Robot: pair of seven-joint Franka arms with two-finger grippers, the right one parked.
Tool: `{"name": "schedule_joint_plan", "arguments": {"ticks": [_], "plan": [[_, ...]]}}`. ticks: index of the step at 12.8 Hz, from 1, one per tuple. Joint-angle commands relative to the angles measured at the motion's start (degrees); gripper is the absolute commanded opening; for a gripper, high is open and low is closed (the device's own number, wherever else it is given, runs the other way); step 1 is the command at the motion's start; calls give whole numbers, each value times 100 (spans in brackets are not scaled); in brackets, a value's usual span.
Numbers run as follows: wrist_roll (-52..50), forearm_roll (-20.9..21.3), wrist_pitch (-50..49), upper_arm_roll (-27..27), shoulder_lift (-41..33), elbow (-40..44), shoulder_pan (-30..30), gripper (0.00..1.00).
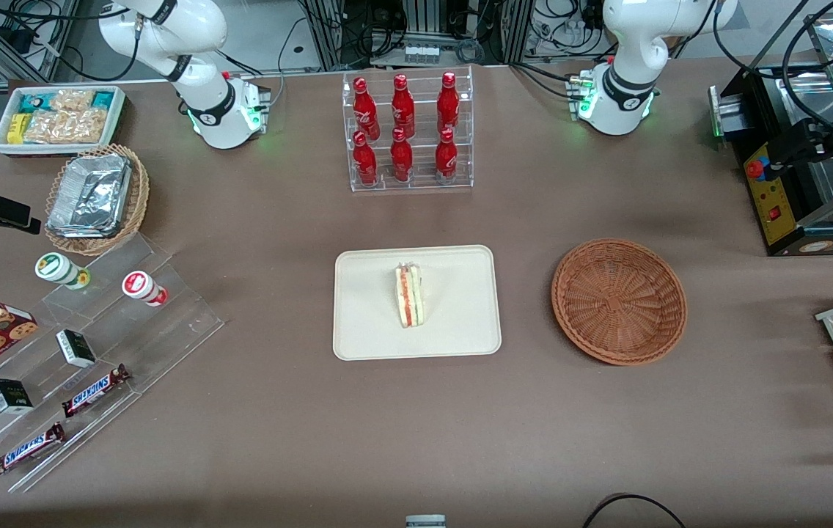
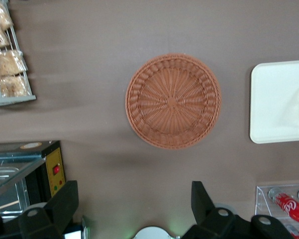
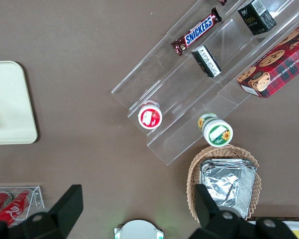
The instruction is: Place sandwich from basket to tray
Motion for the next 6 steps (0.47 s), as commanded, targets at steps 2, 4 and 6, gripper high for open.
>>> {"name": "schedule_joint_plan", "arguments": {"ticks": [2, 4, 6], "plan": [[305, 12, 108, 9, 3, 11, 86, 100], [306, 12, 117, 0, 72, 20, 86, 100], [306, 12, 143, -35, 73, 29, 103, 100]]}}
